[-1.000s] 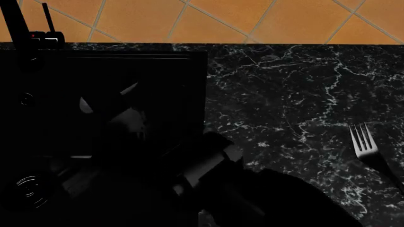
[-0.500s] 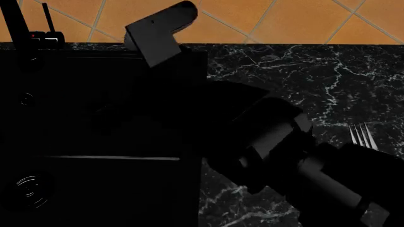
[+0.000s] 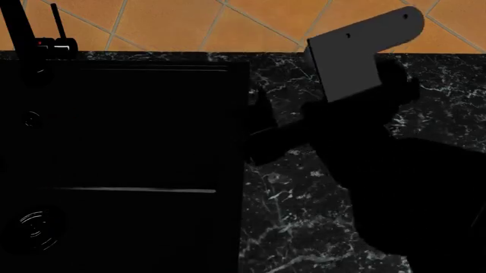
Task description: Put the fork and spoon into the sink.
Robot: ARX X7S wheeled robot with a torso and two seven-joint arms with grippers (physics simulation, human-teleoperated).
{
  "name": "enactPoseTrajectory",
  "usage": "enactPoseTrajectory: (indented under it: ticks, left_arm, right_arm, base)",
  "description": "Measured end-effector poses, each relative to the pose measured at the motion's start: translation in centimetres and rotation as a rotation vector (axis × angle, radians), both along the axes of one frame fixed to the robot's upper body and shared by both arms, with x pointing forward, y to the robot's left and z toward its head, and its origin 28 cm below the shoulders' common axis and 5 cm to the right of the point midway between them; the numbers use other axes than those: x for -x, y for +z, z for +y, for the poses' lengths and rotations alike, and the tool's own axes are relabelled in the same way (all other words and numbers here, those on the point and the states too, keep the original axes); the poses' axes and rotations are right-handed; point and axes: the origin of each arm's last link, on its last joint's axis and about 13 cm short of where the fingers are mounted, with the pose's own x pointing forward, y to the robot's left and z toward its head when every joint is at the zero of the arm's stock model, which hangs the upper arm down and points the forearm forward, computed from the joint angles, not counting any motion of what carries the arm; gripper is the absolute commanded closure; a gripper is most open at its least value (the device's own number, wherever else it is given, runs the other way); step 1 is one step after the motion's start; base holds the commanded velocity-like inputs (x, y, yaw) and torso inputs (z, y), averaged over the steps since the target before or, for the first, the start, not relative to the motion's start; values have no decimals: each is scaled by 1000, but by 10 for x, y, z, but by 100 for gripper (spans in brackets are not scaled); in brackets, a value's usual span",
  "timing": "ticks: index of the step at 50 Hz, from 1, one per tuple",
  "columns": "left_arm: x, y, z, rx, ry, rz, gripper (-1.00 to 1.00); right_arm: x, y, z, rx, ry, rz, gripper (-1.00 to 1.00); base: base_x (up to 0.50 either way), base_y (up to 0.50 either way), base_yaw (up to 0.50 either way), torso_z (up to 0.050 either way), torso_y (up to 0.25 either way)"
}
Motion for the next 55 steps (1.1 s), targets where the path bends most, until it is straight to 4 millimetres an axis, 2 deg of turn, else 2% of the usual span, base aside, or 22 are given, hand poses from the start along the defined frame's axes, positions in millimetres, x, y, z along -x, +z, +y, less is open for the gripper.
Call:
enactPoseTrajectory:
  ticks: [11,24,37,55]
  left_arm:
    - [1,-1,1,-3,0,1,-100]
    - [2,-3,1,-5,4,3,-100]
    - [1,-5,1,-6,3,8,-100]
    - [0,-7,1,-5,0,14,-100]
  right_arm:
    - [29,-7,-34,15,-167,-7,-100]
    - [49,-14,-52,1,-269,3,-100]
    - [57,-19,-62,-32,-330,40,-100]
    - [57,-27,-76,-74,-394,125,-100]
  base:
    - [0,0,0,0,0]
    - [0,0,0,0,0]
    - [0,0,0,0,0]
    - [0,0,0,0,0]
